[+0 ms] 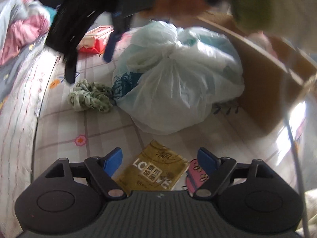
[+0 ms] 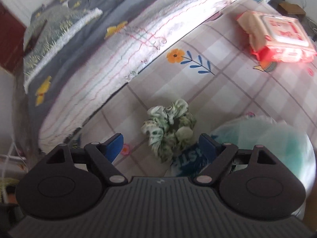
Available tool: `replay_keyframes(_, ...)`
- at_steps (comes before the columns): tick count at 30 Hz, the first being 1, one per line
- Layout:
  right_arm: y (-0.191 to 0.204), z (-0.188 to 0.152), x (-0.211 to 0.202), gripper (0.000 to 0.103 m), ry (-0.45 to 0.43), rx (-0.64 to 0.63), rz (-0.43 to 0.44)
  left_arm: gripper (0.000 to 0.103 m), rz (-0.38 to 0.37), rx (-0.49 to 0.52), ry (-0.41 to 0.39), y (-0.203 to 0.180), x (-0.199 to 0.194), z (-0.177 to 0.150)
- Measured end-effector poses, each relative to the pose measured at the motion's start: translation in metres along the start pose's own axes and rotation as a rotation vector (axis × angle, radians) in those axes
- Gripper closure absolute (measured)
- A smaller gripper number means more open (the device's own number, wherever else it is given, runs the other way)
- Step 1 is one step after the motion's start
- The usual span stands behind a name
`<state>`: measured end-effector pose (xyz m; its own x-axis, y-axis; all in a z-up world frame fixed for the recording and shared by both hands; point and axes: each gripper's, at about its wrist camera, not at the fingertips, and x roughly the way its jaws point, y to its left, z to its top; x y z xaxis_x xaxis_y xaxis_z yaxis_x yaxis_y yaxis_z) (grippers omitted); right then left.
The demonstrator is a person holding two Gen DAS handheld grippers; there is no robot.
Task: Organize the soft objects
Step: 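Grasp the green scrunchie with the right gripper while the left gripper grasps the gold tissue pack, then carry the green scrunchie into the box with the right gripper and release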
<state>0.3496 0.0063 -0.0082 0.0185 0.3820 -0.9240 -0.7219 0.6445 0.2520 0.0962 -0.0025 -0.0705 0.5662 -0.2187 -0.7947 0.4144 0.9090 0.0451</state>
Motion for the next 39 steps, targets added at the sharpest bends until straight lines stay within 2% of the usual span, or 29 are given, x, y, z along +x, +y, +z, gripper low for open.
replay_keyframes(7,-0.009,0.021,0.061,0.017,0.074,-0.04,-0.033,0.014,-0.003,0.089,0.051,-0.005,0.012,-0.011)
replay_keyframes(12,-0.013,0.016,0.085,0.018,0.107,-0.062,-0.038,0.015,-0.02,0.049,0.057,0.004,0.017,-0.013)
replay_keyframes(14,-0.012,0.014,0.084,0.019,0.099,-0.081,-0.042,0.021,-0.027,0.034,0.058,0.007,0.017,-0.014)
replay_keyframes(17,-0.011,0.012,0.081,0.031,0.087,-0.103,-0.064,0.027,-0.034,0.005,0.059,0.011,0.016,-0.013)
replay_keyframes(19,-0.011,0.012,0.078,0.051,0.078,-0.113,-0.081,0.033,-0.023,0.001,0.058,0.012,0.015,-0.013)
replay_keyframes(24,-0.014,0.008,0.07,0.07,0.066,-0.067,-0.073,0.04,-0.009,-0.049,0.063,0.014,0.014,-0.01)
replay_keyframes(28,-0.016,0.006,0.048,0.074,-0.002,-0.011,-0.034,0.041,-0.019,-0.128,0.057,0.023,0.014,-0.008)
replay_keyframes(33,-0.017,-0.004,-0.008,0.075,-0.137,0.061,0.045,0.041,-0.019,-0.194,0.042,0.028,0.007,-0.008)
replay_keyframes(39,-0.031,-0.045,-0.092,0.074,-0.295,0.174,0.116,0.041,0.006,-0.215,-0.011,0.027,-0.015,-0.004)
